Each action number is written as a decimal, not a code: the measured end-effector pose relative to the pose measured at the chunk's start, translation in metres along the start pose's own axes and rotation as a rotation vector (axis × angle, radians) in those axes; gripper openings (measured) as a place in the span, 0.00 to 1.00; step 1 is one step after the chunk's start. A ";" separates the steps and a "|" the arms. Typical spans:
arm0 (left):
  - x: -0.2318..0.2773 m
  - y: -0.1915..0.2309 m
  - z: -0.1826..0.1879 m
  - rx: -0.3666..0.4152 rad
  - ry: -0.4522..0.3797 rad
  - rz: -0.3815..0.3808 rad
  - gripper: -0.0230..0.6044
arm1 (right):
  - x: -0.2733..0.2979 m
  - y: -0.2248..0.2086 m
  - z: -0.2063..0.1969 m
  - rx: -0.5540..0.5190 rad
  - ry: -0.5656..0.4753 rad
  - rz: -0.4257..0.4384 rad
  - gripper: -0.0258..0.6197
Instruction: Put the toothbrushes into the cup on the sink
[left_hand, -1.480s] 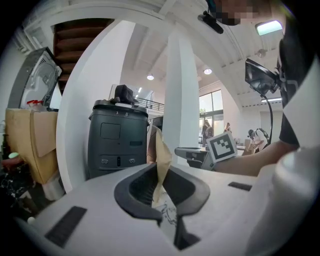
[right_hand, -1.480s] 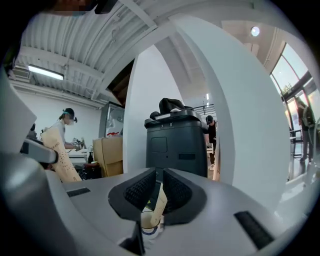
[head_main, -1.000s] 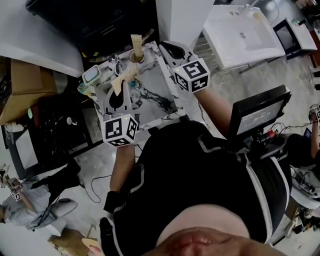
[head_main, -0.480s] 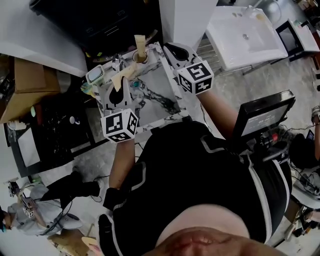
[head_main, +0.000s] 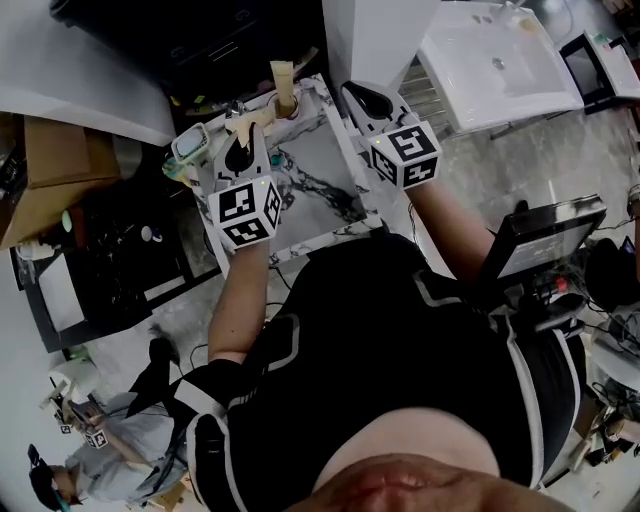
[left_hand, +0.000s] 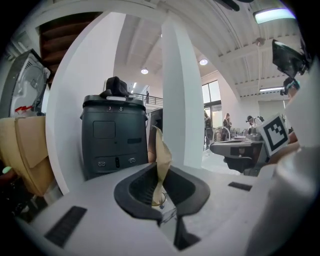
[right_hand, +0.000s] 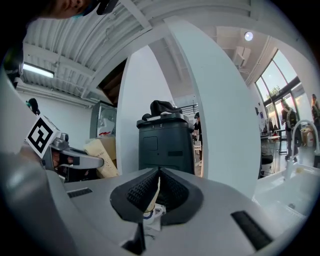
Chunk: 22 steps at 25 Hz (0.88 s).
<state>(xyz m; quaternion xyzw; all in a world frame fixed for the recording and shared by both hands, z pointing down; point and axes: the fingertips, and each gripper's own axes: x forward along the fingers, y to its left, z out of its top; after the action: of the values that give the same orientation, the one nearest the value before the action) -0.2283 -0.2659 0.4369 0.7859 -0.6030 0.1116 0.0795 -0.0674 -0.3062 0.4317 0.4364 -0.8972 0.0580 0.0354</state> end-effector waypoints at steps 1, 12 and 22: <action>0.007 0.000 -0.005 -0.006 0.017 0.005 0.09 | -0.002 -0.003 -0.002 -0.002 0.002 -0.010 0.08; 0.060 0.008 -0.048 -0.080 0.113 0.099 0.09 | -0.028 -0.030 -0.031 0.001 0.038 -0.091 0.08; 0.080 0.017 -0.070 -0.148 0.173 0.187 0.09 | -0.034 -0.041 -0.050 0.026 0.058 -0.067 0.08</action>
<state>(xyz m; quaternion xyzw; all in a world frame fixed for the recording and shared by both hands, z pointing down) -0.2306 -0.3267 0.5261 0.7058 -0.6711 0.1408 0.1780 -0.0134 -0.2986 0.4803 0.4646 -0.8799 0.0812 0.0574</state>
